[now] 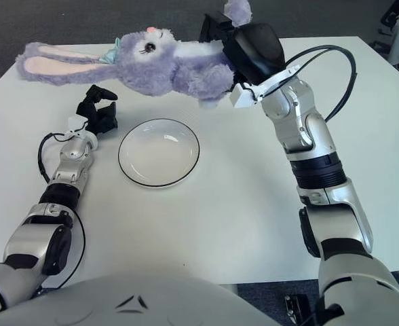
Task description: Put the doll into the plate.
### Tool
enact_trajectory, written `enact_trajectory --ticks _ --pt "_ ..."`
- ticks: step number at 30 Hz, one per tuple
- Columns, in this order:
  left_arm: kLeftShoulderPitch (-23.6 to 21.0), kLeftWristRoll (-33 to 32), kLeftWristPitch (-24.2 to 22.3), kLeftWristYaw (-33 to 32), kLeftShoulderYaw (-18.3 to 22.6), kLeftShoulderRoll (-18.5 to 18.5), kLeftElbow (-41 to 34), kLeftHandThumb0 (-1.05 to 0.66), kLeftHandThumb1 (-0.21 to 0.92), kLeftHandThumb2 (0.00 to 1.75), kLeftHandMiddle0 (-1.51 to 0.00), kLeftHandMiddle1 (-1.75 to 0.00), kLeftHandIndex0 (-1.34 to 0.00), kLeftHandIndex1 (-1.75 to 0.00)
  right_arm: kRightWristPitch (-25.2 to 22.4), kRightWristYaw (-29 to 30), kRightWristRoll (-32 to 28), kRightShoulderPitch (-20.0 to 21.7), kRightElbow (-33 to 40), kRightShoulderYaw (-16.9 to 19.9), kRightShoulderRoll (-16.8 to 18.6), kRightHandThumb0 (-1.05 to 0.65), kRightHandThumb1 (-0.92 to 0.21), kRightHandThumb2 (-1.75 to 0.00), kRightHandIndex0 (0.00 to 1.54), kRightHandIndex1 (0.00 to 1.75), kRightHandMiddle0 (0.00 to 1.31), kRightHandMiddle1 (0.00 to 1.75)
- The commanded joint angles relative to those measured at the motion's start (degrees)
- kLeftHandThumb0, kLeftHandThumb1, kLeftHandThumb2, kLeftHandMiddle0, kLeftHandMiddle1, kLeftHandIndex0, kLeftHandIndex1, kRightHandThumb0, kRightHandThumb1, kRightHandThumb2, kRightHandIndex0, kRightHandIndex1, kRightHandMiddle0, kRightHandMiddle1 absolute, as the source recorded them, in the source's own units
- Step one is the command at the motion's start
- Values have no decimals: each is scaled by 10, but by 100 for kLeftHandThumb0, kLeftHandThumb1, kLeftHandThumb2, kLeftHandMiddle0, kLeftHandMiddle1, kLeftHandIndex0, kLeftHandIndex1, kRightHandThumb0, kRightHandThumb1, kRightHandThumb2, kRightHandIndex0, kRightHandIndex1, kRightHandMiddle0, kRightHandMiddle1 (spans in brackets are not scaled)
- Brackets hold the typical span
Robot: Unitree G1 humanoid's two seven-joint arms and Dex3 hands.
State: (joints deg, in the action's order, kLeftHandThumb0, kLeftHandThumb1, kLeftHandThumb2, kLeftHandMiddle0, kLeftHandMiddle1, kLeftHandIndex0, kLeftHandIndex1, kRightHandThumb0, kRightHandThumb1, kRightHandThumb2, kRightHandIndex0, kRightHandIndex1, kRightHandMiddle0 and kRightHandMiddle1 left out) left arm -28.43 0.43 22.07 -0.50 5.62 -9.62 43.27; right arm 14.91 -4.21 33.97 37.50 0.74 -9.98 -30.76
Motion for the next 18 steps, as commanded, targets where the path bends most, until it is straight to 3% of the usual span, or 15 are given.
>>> enact_trajectory --ticks 1,18 --pt "34 -1 -12 1 6 -5 45 -37 73 78 -86 -175 -30 -175 -4 -7 -21 -5 17 14 9 -47 -29 -134 124 175 62 175" --pt "14 -10 -3 9 15 0 80 -37 75 76 -88 -175 -30 -175 -4 -14 -30 -33 46 20 29 -47 -30 -134 125 175 62 175"
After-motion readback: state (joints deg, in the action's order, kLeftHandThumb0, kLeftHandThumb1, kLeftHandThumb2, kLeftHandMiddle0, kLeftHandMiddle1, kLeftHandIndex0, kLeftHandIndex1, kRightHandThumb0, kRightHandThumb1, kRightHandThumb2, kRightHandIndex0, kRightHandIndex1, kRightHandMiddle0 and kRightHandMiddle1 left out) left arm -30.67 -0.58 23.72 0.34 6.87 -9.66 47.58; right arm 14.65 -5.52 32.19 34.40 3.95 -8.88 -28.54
